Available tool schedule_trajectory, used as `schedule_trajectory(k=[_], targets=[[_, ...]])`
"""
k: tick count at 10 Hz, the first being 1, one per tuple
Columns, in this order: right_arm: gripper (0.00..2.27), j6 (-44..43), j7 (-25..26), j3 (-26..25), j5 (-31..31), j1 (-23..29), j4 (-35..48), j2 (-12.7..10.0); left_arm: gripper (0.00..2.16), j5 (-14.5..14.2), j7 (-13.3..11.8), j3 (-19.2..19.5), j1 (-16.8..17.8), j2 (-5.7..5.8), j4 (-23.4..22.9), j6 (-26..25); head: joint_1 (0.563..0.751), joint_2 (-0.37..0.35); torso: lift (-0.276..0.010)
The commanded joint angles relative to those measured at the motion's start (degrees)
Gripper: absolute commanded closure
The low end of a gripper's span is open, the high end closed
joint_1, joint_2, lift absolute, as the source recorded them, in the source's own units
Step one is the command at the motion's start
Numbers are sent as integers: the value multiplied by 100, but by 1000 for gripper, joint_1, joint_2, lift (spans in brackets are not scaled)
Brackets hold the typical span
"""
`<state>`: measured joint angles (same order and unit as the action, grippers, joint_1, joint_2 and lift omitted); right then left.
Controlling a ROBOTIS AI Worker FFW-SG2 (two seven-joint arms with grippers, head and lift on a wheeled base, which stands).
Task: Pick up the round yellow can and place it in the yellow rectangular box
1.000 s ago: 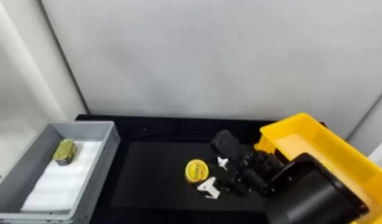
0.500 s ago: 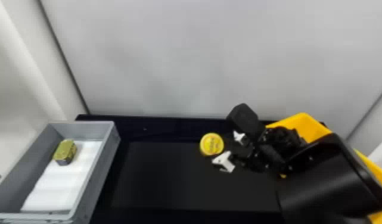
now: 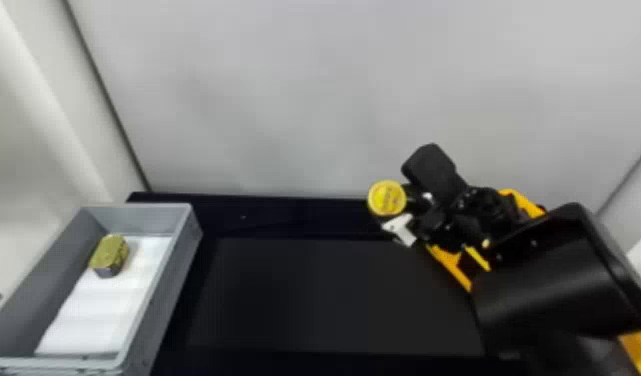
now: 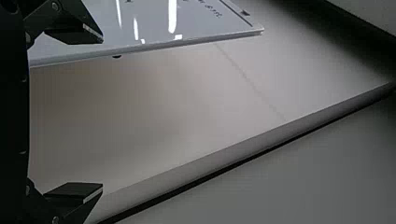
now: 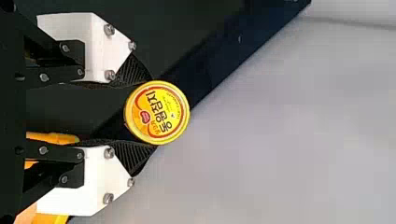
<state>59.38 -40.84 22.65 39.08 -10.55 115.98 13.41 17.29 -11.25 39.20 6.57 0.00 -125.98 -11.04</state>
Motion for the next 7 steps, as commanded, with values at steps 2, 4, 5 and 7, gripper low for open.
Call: schedule_trajectory(k=[2, 4, 5, 7], targets=[[747, 77, 162, -401, -30, -9, 214, 39, 156, 3, 0, 28, -24, -15, -40, -21, 686, 14, -56], [745, 490, 74, -717, 419, 281, 724, 250, 156, 3, 35, 28, -68, -15, -49, -21, 686, 14, -56], [745, 684, -49, -867, 674, 405, 970, 329, 156, -6, 53, 37, -86, -15, -58, -39, 686, 14, -56], [745, 1044, -234, -990, 955, 571, 1322, 584, 156, 3, 61, 46, -103, -15, -76, -48, 686, 14, -56]])
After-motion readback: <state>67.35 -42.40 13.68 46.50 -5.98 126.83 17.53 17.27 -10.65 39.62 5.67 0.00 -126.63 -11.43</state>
